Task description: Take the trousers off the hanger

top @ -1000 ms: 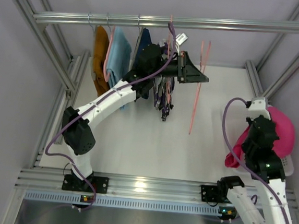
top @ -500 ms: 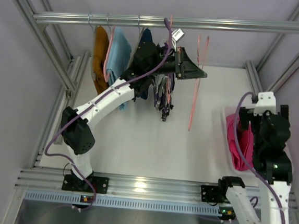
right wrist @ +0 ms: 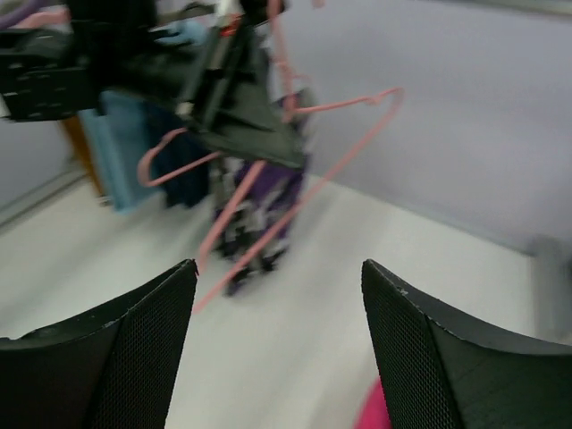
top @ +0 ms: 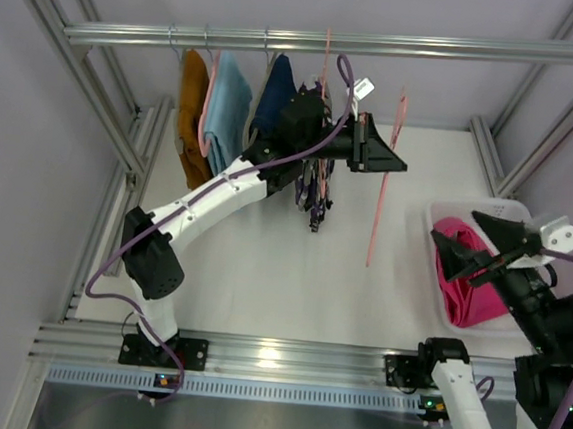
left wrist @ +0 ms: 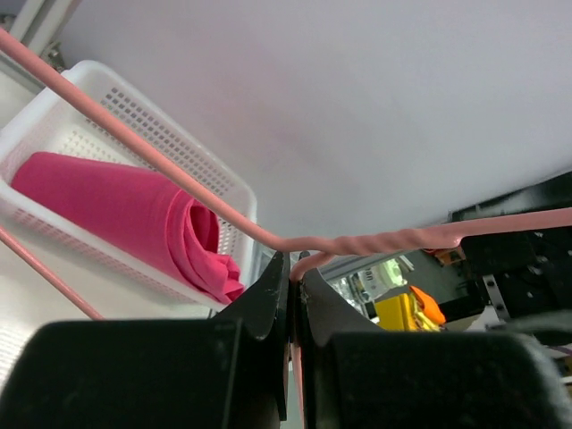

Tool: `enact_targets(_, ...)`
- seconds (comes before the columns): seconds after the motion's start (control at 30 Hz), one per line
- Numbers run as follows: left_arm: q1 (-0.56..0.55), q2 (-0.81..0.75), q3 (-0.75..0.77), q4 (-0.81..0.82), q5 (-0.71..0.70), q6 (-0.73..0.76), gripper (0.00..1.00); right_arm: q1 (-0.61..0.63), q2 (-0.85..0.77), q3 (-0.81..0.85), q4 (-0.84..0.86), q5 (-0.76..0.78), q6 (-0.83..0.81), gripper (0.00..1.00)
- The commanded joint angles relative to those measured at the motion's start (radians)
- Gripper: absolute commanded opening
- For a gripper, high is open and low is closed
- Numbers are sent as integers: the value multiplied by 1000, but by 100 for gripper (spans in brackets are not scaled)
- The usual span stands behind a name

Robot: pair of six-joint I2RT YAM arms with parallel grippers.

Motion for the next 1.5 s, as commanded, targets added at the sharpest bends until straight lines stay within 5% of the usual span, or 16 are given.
enact_targets(0.0,-18,-20,69,-76,-101,109,0,-4,92,-56,6,-400,307,73)
enact_targets(0.1,-36,-6,106,-122,-131,133,0,-4,129,-166,149,-542,511,77)
enact_targets(0.27,-75,-9,130,-126,-165,143,0,-4,100,-358,515,-533,794,80)
enact_targets(0.57,-119,23,195,-140,-191,132,0,7,155,-386,663,-484,852,75)
enact_targets(0.77,-133,43,207,-106,-188,98,0,23,204,-410,668,-492,832,56)
enact_targets(1.03,-135,39,222,-137,-194,132,1,21,184,-368,531,-427,722,2)
enact_targets(1.1,-130,23,207,-148,-196,144,13,18,169,-355,508,-412,723,0)
enact_targets(1.17,-125,-6,190,-177,-203,176,36,9,147,-328,464,-389,713,0)
enact_targets(1.2,-115,-17,172,-186,-216,192,50,6,143,-320,438,-374,705,0)
enact_targets(1.23,-109,-27,162,-206,-222,196,77,-2,132,-308,413,-360,693,0)
enact_targets(1.3,-86,-63,137,-227,-236,215,97,-13,117,-306,366,-328,696,0)
enact_targets(1.47,-73,-161,92,-283,-230,328,99,-13,77,-274,250,-188,685,0)
